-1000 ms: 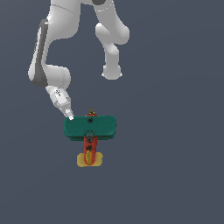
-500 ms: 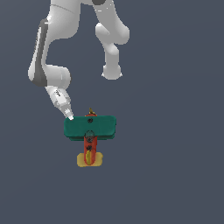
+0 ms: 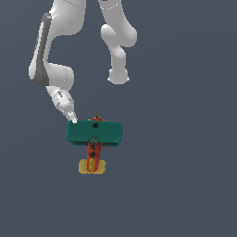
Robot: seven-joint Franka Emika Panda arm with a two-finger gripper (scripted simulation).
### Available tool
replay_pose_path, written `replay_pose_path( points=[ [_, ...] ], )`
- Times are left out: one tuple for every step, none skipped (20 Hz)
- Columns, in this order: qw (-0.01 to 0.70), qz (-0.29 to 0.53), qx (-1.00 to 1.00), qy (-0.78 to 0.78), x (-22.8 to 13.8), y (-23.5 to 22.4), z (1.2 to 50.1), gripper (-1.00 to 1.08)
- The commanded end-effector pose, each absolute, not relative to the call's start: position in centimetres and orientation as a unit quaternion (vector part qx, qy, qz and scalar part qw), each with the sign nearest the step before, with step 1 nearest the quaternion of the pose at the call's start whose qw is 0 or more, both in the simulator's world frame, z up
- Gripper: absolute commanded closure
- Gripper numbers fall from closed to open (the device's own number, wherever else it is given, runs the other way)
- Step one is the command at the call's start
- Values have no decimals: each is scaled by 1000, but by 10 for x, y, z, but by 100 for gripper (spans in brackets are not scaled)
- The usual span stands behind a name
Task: Pick up the object and move it to a goal position.
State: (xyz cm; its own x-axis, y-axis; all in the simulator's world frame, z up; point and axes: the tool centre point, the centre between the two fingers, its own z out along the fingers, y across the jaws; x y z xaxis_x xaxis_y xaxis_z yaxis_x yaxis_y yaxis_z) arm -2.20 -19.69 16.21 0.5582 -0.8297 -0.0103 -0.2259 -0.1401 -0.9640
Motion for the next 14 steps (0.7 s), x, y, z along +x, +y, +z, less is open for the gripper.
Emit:
replay_pose_path(
  points=[
    [537,-284,-700,375,-24,-198,178,108],
    [537,-284,-700,375,-26,-199,184,108],
    [537,-284,-700,375,-28,-199,190,108],
    [537,-284,-700,375,-30,-199,198,108],
    [537,-284,-700,375,-33,-200,205,108],
    [537,-284,-700,375,-35,-200,213,108],
    [537,-284,-700,375,-38,-201,222,108],
    [537,-284,-700,375,-41,-201,231,108],
    [537,-284,-700,375,-43,-202,241,108],
    [537,-284,-700,375,-46,-203,251,108],
    [537,-284,-700,375,-49,-203,261,108],
    [537,-284,-700,375,-52,-204,271,108],
    [537,-284,-700,375,-55,-205,281,108],
    [537,-283,-701,375,-58,-205,291,108]
  ],
)
